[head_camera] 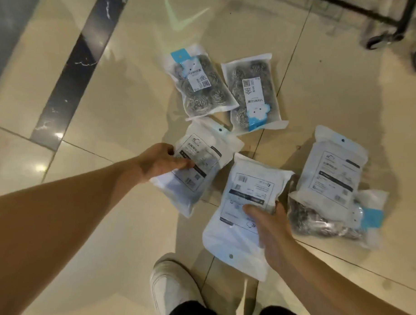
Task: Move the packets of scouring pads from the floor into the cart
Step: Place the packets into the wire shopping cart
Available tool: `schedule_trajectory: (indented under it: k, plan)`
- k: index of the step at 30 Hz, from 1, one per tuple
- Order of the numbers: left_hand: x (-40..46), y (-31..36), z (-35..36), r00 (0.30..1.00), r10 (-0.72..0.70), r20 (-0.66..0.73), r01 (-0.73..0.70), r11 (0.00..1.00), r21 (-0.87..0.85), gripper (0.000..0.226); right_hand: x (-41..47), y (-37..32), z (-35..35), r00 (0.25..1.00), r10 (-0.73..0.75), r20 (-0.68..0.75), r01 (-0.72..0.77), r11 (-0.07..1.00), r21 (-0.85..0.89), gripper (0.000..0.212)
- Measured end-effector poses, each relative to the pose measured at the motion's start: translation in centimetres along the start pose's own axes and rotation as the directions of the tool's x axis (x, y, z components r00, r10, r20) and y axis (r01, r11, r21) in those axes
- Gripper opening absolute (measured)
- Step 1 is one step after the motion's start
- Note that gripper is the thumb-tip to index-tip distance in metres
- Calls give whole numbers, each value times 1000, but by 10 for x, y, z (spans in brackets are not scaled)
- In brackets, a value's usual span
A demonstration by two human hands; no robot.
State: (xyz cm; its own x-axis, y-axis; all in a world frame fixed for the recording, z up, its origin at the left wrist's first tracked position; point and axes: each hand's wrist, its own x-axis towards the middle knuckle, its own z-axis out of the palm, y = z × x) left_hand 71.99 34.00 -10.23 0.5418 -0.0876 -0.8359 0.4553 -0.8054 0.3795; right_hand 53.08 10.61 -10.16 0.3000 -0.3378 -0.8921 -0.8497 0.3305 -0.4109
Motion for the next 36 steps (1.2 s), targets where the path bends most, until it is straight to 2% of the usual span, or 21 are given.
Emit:
schedule_trajectory:
  k: [3, 8, 13, 16, 19, 22, 23, 25, 28, 30, 33, 36]
  plan:
    - [-61, 2, 12, 999, -32, 30, 35, 990, -135, 33, -46, -12, -29, 1000, -6, 10, 7, 999, -42, 50]
    - [-178, 30, 10, 998, 2, 60, 15, 960, -279, 28, -150, -48, -77, 1000, 2, 19, -2, 1000, 12, 50]
    - [-299, 89, -17, 990, 90, 112, -45, 934, -354, 28, -265, -86, -122, 1000, 5, 28, -7, 996, 85, 74]
    - [-381, 126, -29, 982, 141, 127, -79, 913, -401, 24, -339, -114, -153, 998, -27, 48, 23, 996, 87, 78]
    - [-453, 157, -42, 980, 175, 99, -115, 892, -438, 27, -408, -143, -189, 995, -90, 41, 88, 995, 49, 68]
    - [-524, 192, -57, 978, 202, 56, -153, 870, -469, 50, -473, -177, -228, 981, -179, 75, 173, 981, 84, 55]
    - [-548, 204, -60, 973, 221, 69, -164, 867, -471, 52, -494, -185, -242, 979, -194, 56, 190, 979, 79, 54]
    - [-587, 224, -65, 958, 275, 80, -209, 863, -460, 40, -532, -202, -264, 973, -228, 36, 225, 971, 82, 53]
    - [-633, 260, -65, 956, 292, 22, -250, 855, -454, 36, -575, -225, -295, 962, -273, 29, 268, 956, 116, 51]
    - [-656, 285, -66, 940, 338, 49, -285, 854, -436, 30, -596, -239, -310, 952, -305, 5, 301, 943, 140, 49]
    - [-679, 315, -63, 926, 375, 40, -322, 842, -433, 32, -619, -247, -334, 938, -341, -53, 345, 921, 181, 47]
    - [-693, 338, -61, 908, 415, 61, -348, 827, -442, 44, -635, -251, -354, 931, -355, -82, 364, 903, 230, 48]
